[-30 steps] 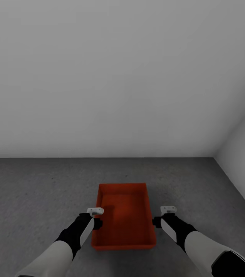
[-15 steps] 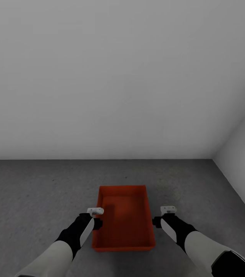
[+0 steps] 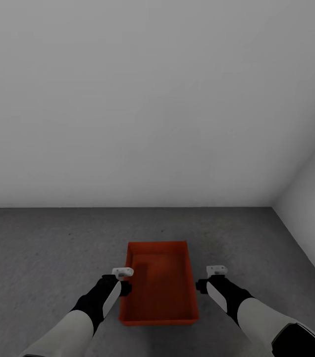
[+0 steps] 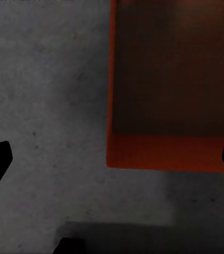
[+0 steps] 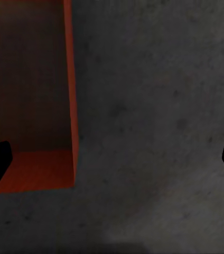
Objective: Move the two storage containers from the living room to the garage. In the garage, place one container on the floor and stack the other container on top of it (either order is fine).
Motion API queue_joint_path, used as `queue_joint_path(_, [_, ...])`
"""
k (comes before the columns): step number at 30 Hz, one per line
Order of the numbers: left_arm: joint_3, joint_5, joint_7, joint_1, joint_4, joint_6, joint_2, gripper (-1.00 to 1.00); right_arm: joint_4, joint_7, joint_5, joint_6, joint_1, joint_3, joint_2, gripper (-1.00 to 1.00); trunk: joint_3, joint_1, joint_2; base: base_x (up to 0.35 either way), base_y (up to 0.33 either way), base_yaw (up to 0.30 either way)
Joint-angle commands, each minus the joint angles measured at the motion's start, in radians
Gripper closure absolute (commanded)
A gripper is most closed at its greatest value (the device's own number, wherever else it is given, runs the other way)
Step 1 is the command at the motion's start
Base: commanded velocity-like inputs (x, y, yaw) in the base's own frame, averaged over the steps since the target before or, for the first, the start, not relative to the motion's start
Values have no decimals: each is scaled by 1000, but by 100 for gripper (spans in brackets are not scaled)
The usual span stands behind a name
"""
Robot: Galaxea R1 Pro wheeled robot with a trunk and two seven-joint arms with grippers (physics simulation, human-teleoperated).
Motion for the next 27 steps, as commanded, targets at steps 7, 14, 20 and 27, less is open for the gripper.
queue_joint_path(7, [-8,10,9,0,-2,0,1,-100,-2,-7,-6,5,0,7,0,-100,-1,0,0,0,0,0])
queue_joint_path(14, [-7,10,9,0,-2,1,1,-100,-2,-8,-6,5,0,7,0,-100,-1,0,0,-138,0,0])
queue_joint_path(20, [-7,10,8,0,-3,1,1,-100,-2,-8,-6,5,0,7,0,-100,-1,0,0,-330,0,0])
queue_joint_path(27, [-8,10,8,0,-2,1,1,-100,-2,-8,-6,5,0,7,1,-100,-1,0,0,-344,0,0])
